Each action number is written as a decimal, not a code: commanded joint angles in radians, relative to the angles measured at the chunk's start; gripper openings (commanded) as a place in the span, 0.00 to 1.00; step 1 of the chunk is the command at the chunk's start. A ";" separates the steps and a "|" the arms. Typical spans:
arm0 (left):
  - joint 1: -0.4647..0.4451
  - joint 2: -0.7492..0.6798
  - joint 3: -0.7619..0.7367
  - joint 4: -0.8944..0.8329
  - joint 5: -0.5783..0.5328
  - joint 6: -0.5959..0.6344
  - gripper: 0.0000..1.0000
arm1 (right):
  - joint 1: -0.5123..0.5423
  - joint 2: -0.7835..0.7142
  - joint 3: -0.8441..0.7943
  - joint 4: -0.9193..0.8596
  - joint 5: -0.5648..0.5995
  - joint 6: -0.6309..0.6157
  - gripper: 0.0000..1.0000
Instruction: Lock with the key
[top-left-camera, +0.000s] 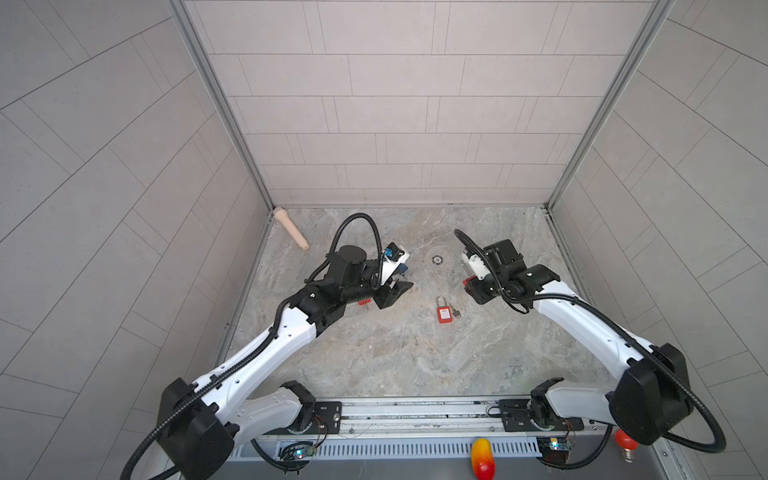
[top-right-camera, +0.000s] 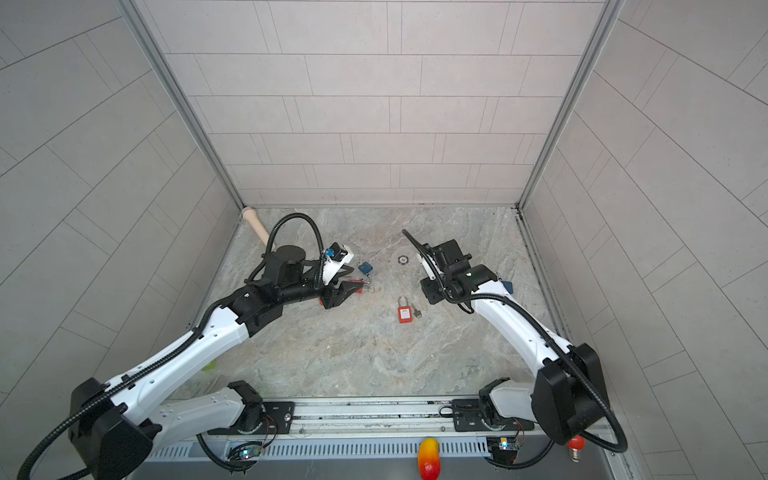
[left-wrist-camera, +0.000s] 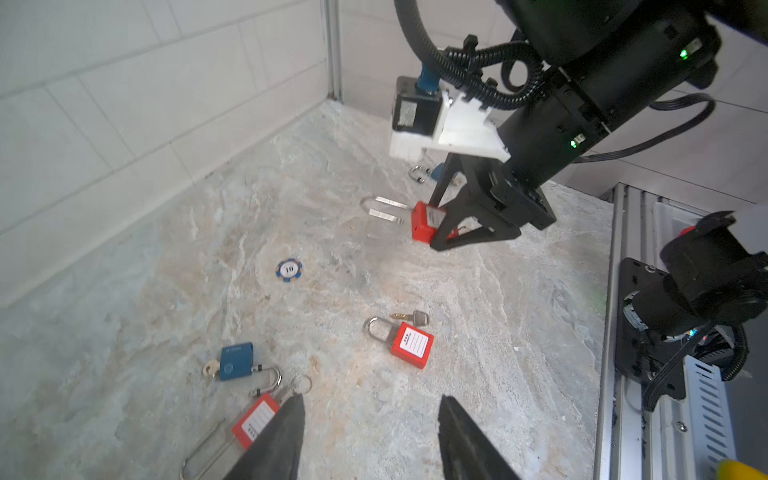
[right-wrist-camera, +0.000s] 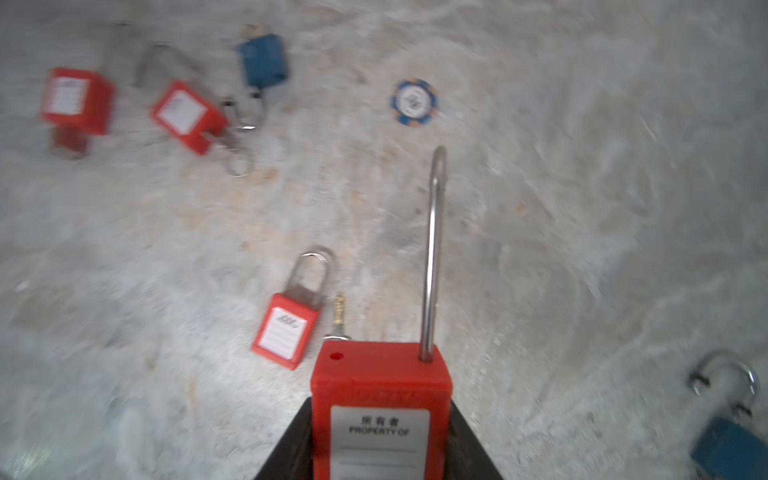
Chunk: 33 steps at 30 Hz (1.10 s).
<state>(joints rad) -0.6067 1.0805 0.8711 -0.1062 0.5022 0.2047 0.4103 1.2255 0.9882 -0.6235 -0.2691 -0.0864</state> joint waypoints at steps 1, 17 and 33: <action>0.009 -0.039 -0.061 0.202 0.122 0.127 0.62 | 0.016 -0.089 -0.052 -0.059 -0.199 -0.265 0.32; -0.037 0.159 0.015 0.171 0.356 0.074 0.64 | 0.060 -0.227 -0.120 -0.047 -0.368 -0.383 0.25; -0.083 0.229 0.041 0.101 0.397 0.111 0.38 | 0.097 -0.207 -0.082 -0.052 -0.395 -0.391 0.24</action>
<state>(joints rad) -0.6834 1.3045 0.8799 0.0193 0.8646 0.2882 0.5003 1.0218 0.8742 -0.6781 -0.6323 -0.4572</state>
